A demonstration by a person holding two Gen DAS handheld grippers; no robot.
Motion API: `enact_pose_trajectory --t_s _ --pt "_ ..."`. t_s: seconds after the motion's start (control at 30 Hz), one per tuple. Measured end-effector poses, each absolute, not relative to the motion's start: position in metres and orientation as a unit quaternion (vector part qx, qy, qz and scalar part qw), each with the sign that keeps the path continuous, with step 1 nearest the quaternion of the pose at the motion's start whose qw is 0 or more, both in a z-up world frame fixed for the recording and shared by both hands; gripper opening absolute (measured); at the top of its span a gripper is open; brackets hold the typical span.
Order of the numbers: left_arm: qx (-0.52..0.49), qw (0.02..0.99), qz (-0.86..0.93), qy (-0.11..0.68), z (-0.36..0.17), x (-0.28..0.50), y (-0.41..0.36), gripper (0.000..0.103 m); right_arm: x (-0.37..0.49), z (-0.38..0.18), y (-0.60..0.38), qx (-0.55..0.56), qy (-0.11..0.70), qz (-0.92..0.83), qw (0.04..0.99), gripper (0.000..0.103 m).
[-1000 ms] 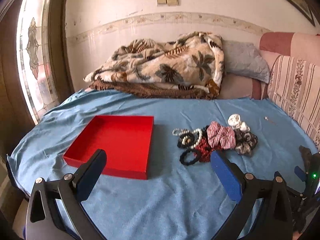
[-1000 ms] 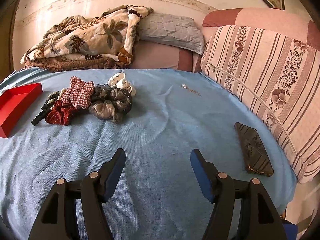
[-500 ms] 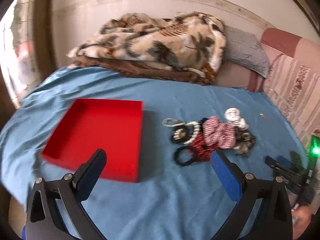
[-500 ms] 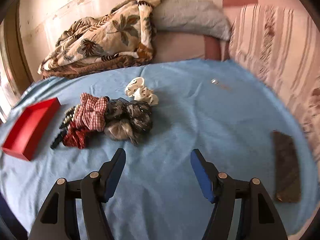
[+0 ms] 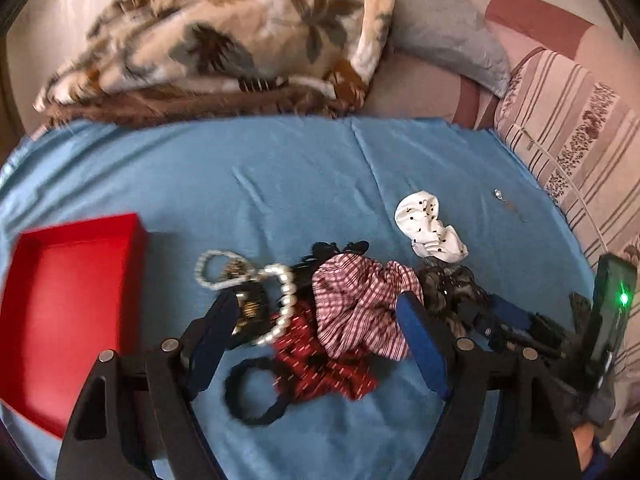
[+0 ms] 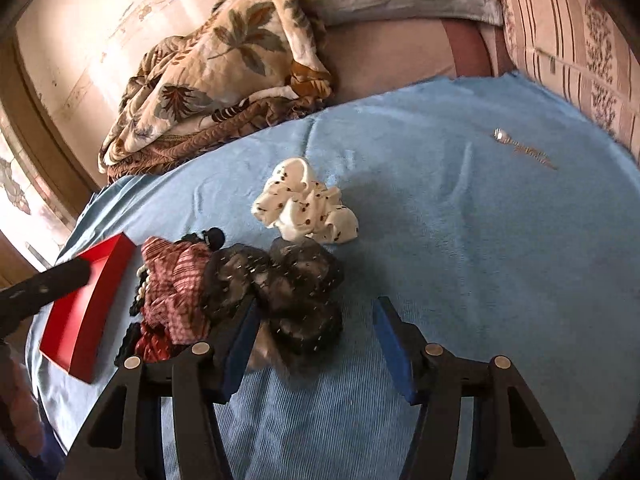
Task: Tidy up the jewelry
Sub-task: 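Grasp the red plaid scrunchie with the left tool while the right tool grasps the black sheer scrunchie, then carry both scrunchies into the red tray and open both tools to release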
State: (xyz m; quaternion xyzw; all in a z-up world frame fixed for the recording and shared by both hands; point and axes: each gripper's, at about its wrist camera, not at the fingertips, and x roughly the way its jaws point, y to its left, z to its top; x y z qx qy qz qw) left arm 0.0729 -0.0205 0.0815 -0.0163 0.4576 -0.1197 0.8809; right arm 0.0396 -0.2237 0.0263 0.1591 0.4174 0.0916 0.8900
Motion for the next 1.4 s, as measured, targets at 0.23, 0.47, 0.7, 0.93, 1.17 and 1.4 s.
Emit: enact_pose_trajectory --t_s 0.23,0.47,0.7,0.93,1.17,1.4 --pt "-0.015 0.861 -0.132 0.491 0.052 0.103 -0.045 0.053 0.048 0.019 -0.219 0.162 0.43 0.105 0.882 0.03" --pt "-0.037 0.865 -0.154 0.477 0.074 0.082 -0.042 0.009 0.036 0.028 -0.22 0.162 0.42 0.105 0.887 0.012" --pt "-0.04 0.893 -0.177 0.413 0.135 0.024 0.0 0.01 0.0 0.048 -0.209 0.13 0.396 0.088 0.905 0.011" --pt "-0.048 0.916 -0.107 0.384 0.159 0.002 0.087 0.01 -0.042 0.085 -0.16 0.047 0.37 0.081 0.924 0.011" --pt "-0.115 0.919 -0.04 0.376 0.152 -0.003 0.183 0.01 -0.05 0.13 -0.108 0.02 0.348 0.114 0.93 0.011" --pt "-0.143 0.918 -0.016 0.37 0.139 0.009 0.238 0.01 -0.043 0.135 -0.095 0.093 0.387 0.174 0.9 0.011"
